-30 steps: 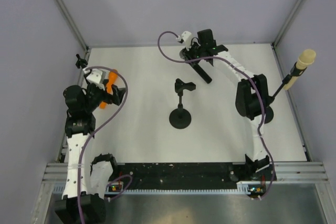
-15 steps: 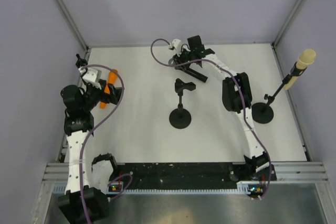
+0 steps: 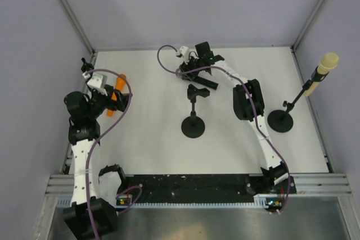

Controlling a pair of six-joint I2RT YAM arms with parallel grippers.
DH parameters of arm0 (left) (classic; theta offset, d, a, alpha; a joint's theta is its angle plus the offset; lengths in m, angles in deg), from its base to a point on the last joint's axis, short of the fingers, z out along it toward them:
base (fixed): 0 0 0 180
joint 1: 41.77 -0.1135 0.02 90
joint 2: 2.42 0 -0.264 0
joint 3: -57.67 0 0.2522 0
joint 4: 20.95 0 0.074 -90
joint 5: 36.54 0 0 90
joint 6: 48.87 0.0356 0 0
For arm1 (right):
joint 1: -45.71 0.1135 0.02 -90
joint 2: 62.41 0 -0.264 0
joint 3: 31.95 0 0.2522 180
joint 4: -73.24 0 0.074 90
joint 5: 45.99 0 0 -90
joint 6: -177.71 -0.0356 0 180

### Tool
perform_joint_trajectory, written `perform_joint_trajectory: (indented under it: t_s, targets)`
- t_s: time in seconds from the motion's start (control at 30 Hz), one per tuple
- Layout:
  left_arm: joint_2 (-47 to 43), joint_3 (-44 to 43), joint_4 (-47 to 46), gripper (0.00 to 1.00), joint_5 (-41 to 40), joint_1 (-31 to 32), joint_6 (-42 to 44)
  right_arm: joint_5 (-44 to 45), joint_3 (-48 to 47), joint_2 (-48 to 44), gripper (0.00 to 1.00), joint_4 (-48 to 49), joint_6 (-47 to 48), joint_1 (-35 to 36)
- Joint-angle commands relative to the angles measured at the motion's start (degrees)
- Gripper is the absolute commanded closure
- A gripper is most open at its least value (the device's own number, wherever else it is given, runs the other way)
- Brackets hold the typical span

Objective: Remove the microphone from the stand

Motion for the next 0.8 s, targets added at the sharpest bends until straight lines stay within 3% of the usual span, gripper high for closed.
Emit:
perform_joint_trajectory:
  t_s: [0.0,0.13,0.77]
  targets:
    - [0.1,0.5,-3.5,0.01,1.4,-0.5,-0.9,-0.2,-3.0,1.3,0.4,0.2,-0.5,0.7]
    - [0.3,0.7,-3.7,0.01,1.6,-0.5,-1.1,-0.3,-2.9,0.9,0.26,0.0,-0.9,0.7]
    - [0.7,1.0,-4.1,0.01,2.5,-0.7,-1.8,2.1,-3.6,-0.1,0.05,0.1,-0.7,0.7]
